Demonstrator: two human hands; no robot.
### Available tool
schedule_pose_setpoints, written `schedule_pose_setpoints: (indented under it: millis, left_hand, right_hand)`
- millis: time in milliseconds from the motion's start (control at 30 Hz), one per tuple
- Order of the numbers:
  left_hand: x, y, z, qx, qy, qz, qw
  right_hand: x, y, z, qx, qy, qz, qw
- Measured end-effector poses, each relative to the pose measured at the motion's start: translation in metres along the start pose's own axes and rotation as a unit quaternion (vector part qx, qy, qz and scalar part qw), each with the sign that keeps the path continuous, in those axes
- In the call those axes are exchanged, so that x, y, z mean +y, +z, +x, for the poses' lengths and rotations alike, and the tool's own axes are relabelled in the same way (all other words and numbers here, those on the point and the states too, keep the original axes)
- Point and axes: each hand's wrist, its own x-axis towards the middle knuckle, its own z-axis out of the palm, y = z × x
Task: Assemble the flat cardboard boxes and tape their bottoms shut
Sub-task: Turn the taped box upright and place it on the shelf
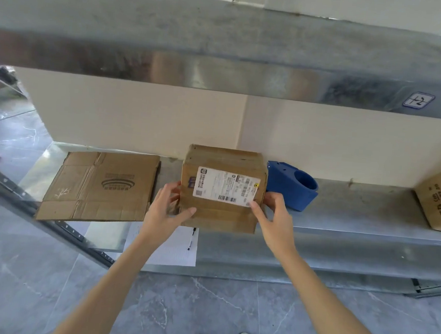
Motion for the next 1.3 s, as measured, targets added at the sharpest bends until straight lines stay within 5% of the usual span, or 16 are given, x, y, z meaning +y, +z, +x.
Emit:
schedule_pose_setpoints:
  millis: [567,900,1100,1300]
  left_hand:
    - [0.053,-0.02,0.0,0.028,-0.018,-0.055,0.998]
    - [0.07,-0.016,0.002,-0.061,0.074,-0.006,0.995]
    - [0.09,0.002,0.016,-0.06,0.12,0.014,0.991]
    - [0.133,0.051,0.034,-0.047,0.167,-0.018,0.985]
  right_hand:
    - [-0.048,-0.003,0.008,-0.018,0.015,0.085,0.996]
    - [-0.074,-0.02,0.005,-0.069,-0.021,0.128,0.989]
    - [-0.083,-0.064,0.006,-0.104,-0.041,0.062,0.992]
    - [-0.074,-0.123,0.015,-0.024,-0.076,0.076,0.994]
